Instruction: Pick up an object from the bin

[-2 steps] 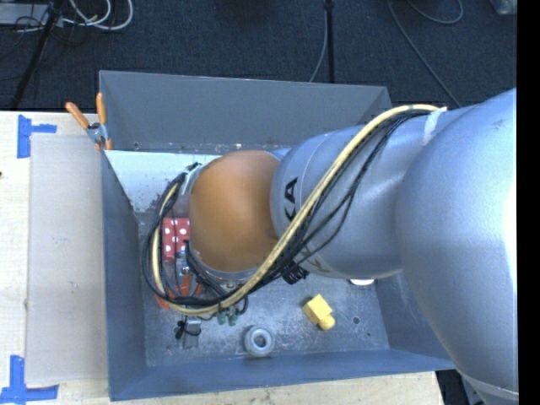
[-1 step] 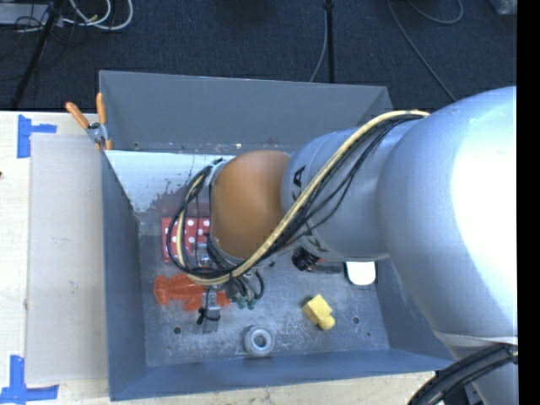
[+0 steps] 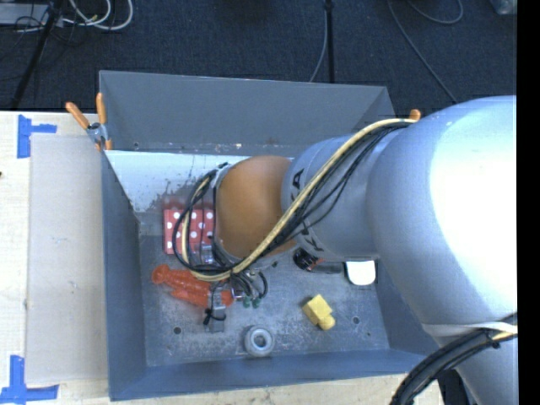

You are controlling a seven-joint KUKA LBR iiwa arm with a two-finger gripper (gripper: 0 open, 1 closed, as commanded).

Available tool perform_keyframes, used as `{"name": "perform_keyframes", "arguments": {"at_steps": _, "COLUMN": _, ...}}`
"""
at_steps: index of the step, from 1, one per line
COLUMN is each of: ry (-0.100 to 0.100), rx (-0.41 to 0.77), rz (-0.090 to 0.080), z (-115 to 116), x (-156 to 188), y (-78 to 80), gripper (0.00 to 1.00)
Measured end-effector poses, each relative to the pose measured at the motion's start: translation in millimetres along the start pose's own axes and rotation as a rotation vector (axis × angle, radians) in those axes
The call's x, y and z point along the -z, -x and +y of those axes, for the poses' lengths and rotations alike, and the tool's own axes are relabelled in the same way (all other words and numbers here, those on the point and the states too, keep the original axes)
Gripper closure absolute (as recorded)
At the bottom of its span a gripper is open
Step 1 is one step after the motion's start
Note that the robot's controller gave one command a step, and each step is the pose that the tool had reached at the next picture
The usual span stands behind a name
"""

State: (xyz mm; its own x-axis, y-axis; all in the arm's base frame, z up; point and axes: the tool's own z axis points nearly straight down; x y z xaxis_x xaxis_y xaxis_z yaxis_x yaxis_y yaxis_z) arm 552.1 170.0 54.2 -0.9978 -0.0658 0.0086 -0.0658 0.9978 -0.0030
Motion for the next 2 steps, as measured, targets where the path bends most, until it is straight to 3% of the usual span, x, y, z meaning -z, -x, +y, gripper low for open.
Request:
{"name": "perform_keyframes", "arguments": {"at_steps": 1, "ry": 0.003, "rx": -0.072, "rz": -0.002, "z": 1, "x": 13, "y": -13.0, "gripper": 0.00}}
{"name": "perform_keyframes", "arguments": {"at_steps": 2, "ry": 0.001, "rx": -0.252, "rz": -0.001, "z": 19, "x": 15, "y": -8.7, "gripper": 0.00}}
